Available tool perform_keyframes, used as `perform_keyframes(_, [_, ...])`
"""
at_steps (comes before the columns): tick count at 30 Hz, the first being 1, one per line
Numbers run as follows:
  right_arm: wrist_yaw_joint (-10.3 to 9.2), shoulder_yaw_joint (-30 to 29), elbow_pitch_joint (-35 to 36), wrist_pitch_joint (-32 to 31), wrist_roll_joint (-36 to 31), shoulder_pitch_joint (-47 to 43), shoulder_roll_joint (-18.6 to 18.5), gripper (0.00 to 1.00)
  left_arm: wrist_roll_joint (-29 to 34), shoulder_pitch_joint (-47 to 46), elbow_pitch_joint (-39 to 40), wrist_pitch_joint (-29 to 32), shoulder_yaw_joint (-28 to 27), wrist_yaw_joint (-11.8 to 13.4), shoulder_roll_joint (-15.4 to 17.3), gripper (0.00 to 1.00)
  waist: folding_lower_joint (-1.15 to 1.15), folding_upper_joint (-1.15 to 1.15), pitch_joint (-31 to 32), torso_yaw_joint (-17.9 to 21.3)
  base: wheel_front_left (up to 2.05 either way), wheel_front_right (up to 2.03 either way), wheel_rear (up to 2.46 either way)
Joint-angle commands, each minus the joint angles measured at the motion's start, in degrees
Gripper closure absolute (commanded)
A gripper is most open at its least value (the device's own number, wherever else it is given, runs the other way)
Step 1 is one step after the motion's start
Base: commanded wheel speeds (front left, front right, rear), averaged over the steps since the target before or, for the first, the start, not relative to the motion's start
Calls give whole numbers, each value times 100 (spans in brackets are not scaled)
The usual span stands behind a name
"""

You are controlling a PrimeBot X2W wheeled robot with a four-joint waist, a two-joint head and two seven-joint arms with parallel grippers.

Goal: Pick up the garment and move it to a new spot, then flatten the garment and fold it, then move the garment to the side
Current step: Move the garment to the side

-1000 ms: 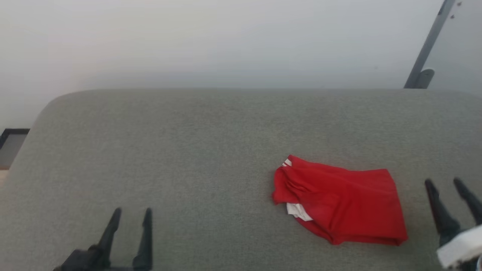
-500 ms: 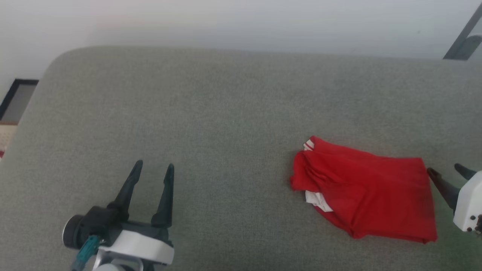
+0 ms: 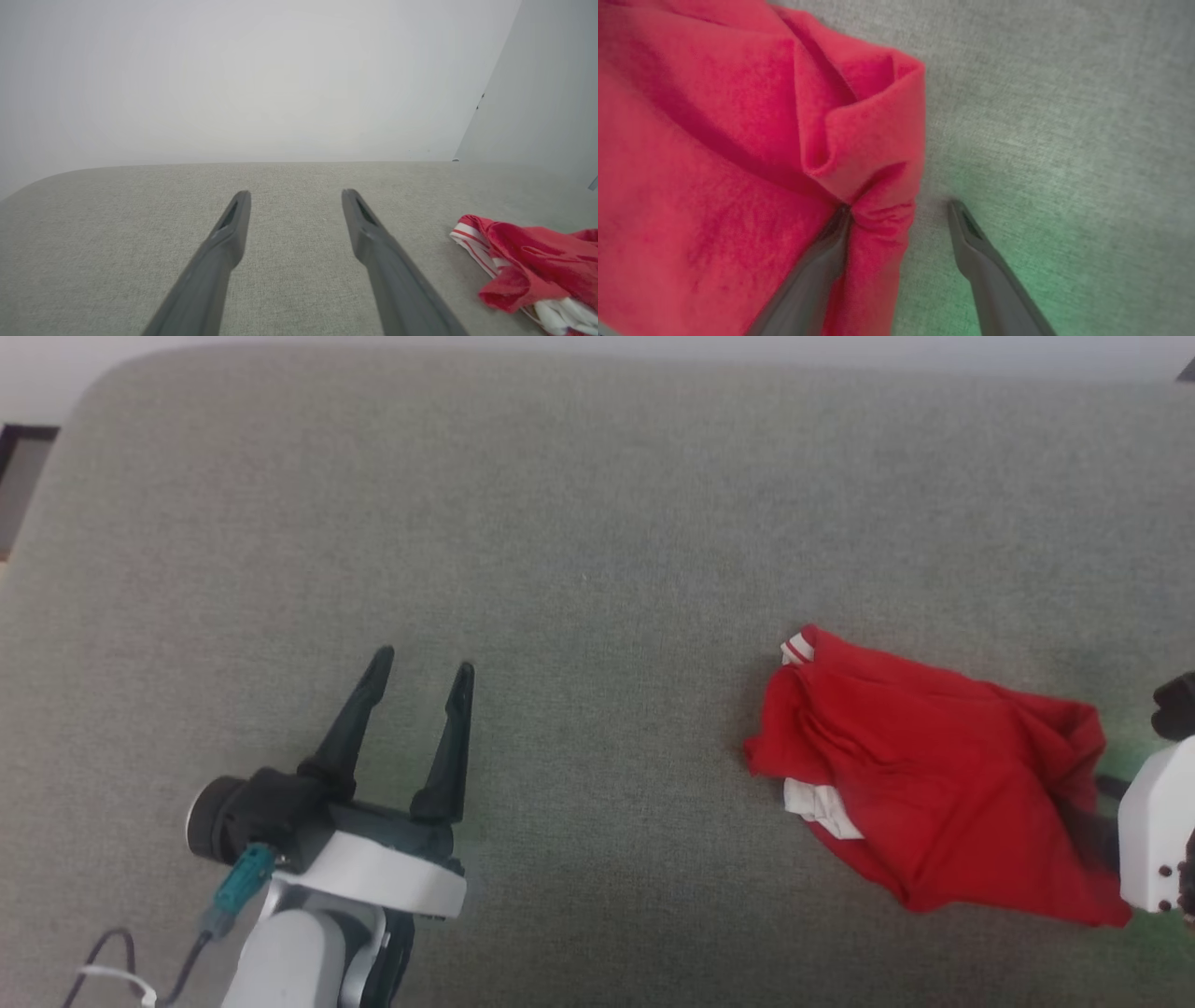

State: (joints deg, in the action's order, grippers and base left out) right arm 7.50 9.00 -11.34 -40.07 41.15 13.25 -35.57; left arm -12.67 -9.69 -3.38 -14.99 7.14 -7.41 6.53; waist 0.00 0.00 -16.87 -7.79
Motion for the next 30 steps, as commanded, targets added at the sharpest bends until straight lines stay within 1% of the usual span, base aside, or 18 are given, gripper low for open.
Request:
perform_keyframes(1, [-2, 190, -156, -93, 11, -106, 174, 38, -12, -120, -17, -27, 28, -7, 38, 0, 0, 0, -146, 1, 0, 0, 0])
perform_keyframes(2, [-3, 191, -154, -107, 34, -90, 189, 56, -9, -162, -16, -27, 29, -7, 50, 0, 0, 0, -189, 13, 0, 0, 0])
perform_keyframes(3, [-6, 178, -166, -135, 75, -86, 227, 93, -14, -210, -12, -27, 31, -7, 54, 0, 0, 0, -221, 25, 0, 0, 0])
perform_keyframes(4, [-6, 182, -146, -157, 89, -76, 246, 100, -25, -255, -1, -27, 39, -7, 63, 0, 0, 0, -254, 43, 0, 0, 0])
perform_keyframes(9, [-14, -9, -18, 4, 159, 161, 264, 100, 28, -428, 36, -27, 61, -7, 187, 0, 0, 0, -392, 247, 0, 0, 0])
perform_keyframes(14, [-34, -282, 29, 217, 173, 377, 185, 100, -4, -524, 83, -27, 66, -7, 312, 0, 0, 0, -492, 479, 0, 0, 0])
perform_keyframes(21, [-4, -1238, 11, 761, 41, 619, -26, 100, 112, -859, 173, -27, 149, -7, 604, 0, 0, 0, -817, 959, 0, 0, 0])
perform_keyframes(25, [-4, -1837, -222, 1014, -36, 792, -178, 100, 174, -1160, 169, -27, 271, -7, 793, 0, 0, 0, -1064, 1240, 0, 0, 0])
perform_keyframes(30, [-4, -2218, -703, 1307, -264, 1213, -418, 100, 177, -1604, 143, -27, 441, -7, 1024, 0, 0, 0, -1386, 1503, 0, 0, 0])
